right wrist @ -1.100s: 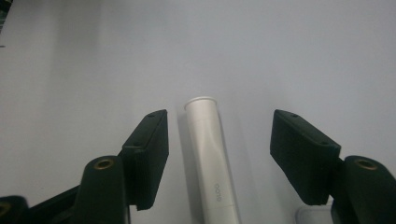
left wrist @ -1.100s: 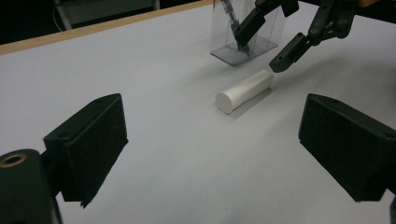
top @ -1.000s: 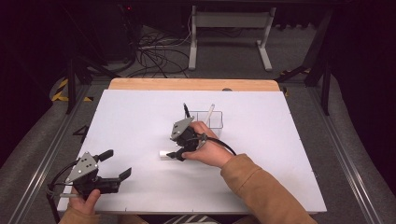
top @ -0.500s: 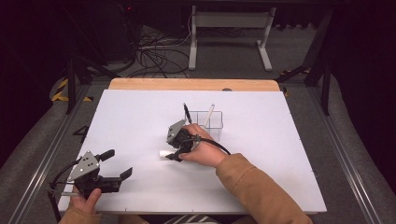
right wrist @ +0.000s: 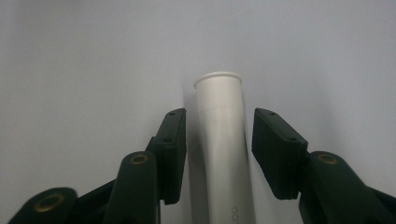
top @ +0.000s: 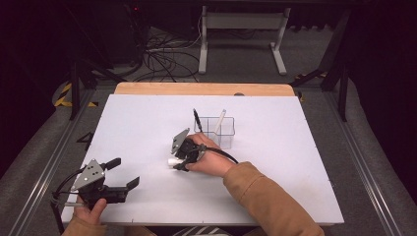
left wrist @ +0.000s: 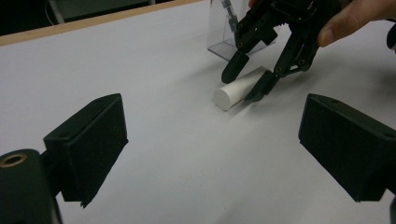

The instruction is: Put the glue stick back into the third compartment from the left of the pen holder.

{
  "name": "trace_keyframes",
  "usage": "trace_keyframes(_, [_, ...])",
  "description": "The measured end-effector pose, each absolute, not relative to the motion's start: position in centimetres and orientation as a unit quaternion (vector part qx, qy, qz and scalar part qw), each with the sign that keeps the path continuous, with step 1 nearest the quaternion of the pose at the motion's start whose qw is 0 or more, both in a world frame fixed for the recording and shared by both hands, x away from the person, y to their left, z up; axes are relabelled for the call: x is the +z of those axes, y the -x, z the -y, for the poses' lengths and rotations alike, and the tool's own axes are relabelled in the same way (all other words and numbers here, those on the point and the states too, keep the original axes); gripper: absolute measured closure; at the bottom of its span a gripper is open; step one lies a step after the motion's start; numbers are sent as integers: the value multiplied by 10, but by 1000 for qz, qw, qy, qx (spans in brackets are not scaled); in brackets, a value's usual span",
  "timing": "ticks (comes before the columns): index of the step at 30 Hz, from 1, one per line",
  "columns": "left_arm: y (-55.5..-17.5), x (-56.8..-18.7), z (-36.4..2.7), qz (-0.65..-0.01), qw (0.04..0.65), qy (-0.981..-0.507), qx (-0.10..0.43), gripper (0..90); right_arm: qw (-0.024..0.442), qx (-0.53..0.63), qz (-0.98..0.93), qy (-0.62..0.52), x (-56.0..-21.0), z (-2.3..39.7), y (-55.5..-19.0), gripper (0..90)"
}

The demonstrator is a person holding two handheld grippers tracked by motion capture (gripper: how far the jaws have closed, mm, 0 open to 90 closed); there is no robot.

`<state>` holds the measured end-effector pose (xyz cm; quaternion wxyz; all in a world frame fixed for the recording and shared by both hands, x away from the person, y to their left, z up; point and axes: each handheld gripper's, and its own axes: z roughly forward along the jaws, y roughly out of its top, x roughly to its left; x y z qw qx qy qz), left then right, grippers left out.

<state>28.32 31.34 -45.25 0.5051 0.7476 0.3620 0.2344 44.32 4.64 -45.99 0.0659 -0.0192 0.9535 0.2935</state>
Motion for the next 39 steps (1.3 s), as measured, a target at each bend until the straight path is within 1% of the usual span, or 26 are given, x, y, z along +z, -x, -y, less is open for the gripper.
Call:
trace_keyframes(5, [-283, -453, -313, -361, 505, -748, 235, 87, 67, 283, -957, 20, -461, -47, -446, 606])
trace_keyframes(9, [-283, -453, -313, -362, 506, -747, 234, 87, 57, 280, -958, 15, -463, -47, -447, 631])
trace_keyframes(10, [-283, -453, -313, -362, 505, -748, 234, 87, 52, 281, -958, 14, -463, -47, -447, 652])
trace_keyframes(12, [-283, -453, -313, -362, 505, -748, 234, 87, 50, 281, -958, 14, -463, -47, -447, 665])
trace_keyframes(21, [-284, -453, -312, -361, 506, -747, 234, 87, 51, 278, -959, 16, -463, -47, -446, 670])
trace_keyframes(28, [-283, -453, -313, -362, 506, -747, 234, 87, 62, 276, -959, 12, -462, -48, -444, 672])
trace_keyframes(34, [-283, -453, -313, -363, 507, -746, 235, 87, 62, 277, -959, 9, -461, -47, -442, 673])
trace_keyframes(39, [-283, -453, -313, -361, 507, -746, 237, 87, 50, 285, -957, -9, -457, -45, -440, 674])
